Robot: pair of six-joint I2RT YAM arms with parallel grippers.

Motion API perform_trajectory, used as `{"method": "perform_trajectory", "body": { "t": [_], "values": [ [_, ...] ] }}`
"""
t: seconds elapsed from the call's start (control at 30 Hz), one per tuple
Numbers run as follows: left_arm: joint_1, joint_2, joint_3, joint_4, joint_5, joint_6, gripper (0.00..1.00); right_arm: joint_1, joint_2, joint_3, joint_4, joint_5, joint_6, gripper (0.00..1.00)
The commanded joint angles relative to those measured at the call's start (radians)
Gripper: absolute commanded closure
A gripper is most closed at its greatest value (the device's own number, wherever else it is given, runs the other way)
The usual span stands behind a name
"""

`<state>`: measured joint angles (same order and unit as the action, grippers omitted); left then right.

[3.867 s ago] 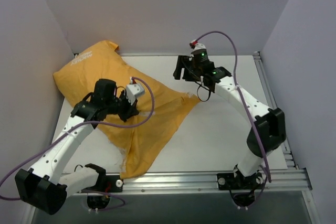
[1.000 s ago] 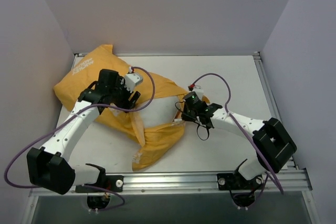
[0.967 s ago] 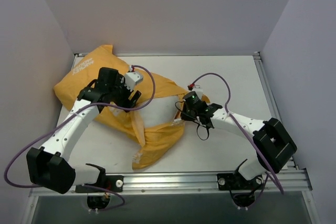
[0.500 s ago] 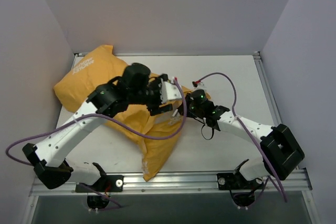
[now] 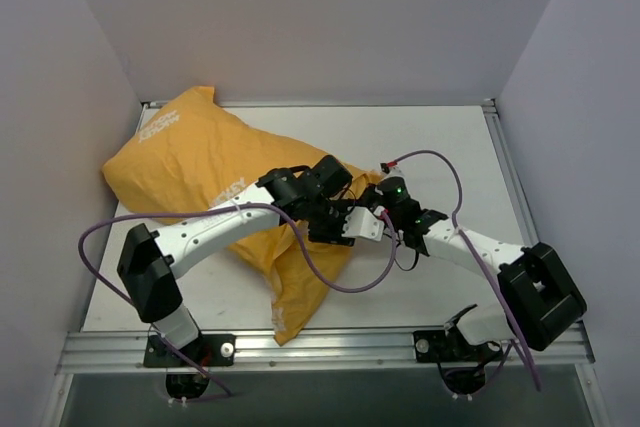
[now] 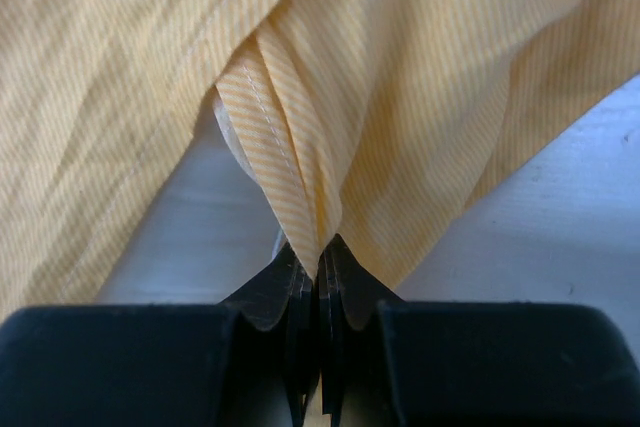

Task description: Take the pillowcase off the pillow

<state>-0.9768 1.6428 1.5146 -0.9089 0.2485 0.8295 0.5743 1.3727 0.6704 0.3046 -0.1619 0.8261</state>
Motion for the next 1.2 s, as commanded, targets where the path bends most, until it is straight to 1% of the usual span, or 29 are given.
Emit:
{"method": "perform_trajectory", "body": {
  "t": [0.0,0.03,0.1,0.13,0.23,0.27,0.33,0.43,0.47,0.5,0.6,0.63,0.73,0.8,0.87,0.93,1.0,1.03,1.07,1.13,1.17],
  "values": [
    [0.038,0.052,0.11,0.012,0.058,0.078,0.47,-0.017,-0.082,-0.063,0.037,-0.022,0.057,1.0],
    [0.043,0.063,0.116,-0.001,0.08,0.091,0.48,-0.017,-0.09,-0.077,0.05,-0.028,0.077,1.0],
    [0.053,0.095,0.113,-0.007,0.092,0.105,0.57,-0.019,-0.1,-0.101,0.056,-0.033,0.084,1.0],
    [0.064,0.106,0.114,-0.002,0.09,0.106,0.59,-0.019,-0.101,-0.104,0.048,-0.033,0.079,1.0],
    [0.128,0.152,0.142,0.008,0.104,0.114,0.59,-0.019,-0.109,-0.109,0.036,-0.034,0.076,1.0],
    [0.133,0.17,0.148,-0.011,0.092,0.155,0.58,-0.019,-0.115,-0.117,0.037,-0.037,0.08,1.0],
    [0.122,0.176,0.139,-0.016,0.069,0.187,0.53,-0.019,-0.121,-0.124,0.044,-0.037,0.087,1.0],
    [0.084,0.178,0.102,0.06,-0.006,0.183,0.44,-0.019,-0.121,-0.13,0.051,-0.039,0.091,1.0],
    [0.075,0.184,0.093,0.12,-0.038,0.178,0.43,-0.019,-0.118,-0.127,0.05,-0.039,0.091,1.0],
    [0.066,0.189,0.087,0.145,-0.104,0.184,0.41,-0.019,-0.119,-0.129,0.048,-0.039,0.093,1.0],
    [0.067,0.206,0.078,0.169,-0.191,0.238,0.31,-0.019,-0.138,-0.135,0.031,-0.039,0.099,1.0],
    [0.076,0.206,0.075,0.165,-0.207,0.258,0.25,-0.019,-0.145,-0.14,0.028,-0.036,0.102,1.0],
    [0.098,0.184,0.033,0.139,-0.236,0.333,0.16,-0.019,-0.181,-0.163,0.016,-0.015,0.125,1.0],
    [0.101,0.169,-0.013,0.111,-0.239,0.384,0.14,-0.019,-0.195,-0.173,0.019,-0.002,0.139,1.0],
    [0.101,0.163,-0.05,0.094,-0.279,0.425,0.11,-0.019,-0.19,-0.18,0.025,-0.002,0.142,1.0],
    [0.098,0.163,-0.094,0.093,-0.287,0.445,0.11,-0.019,-0.185,-0.18,0.031,-0.008,0.143,1.0],
    [0.098,0.167,-0.102,0.059,-0.252,0.47,0.11,-0.019,-0.182,-0.18,0.034,-0.01,0.142,1.0],
    [0.099,0.164,-0.096,0.035,-0.211,0.485,0.12,-0.019,-0.181,-0.178,0.033,-0.011,0.14,1.0],
    [0.102,0.148,-0.093,0.004,-0.14,0.526,0.12,-0.019,-0.175,-0.175,0.031,-0.011,0.139,1.0],
    [0.095,0.124,-0.096,0.01,-0.108,0.565,0.13,-0.019,-0.166,-0.175,0.031,-0.014,0.136,1.0],
    [0.089,0.115,-0.088,0.03,-0.103,0.56,0.14,-0.019,-0.156,-0.175,0.036,-0.016,0.136,1.0]
  ]
}}
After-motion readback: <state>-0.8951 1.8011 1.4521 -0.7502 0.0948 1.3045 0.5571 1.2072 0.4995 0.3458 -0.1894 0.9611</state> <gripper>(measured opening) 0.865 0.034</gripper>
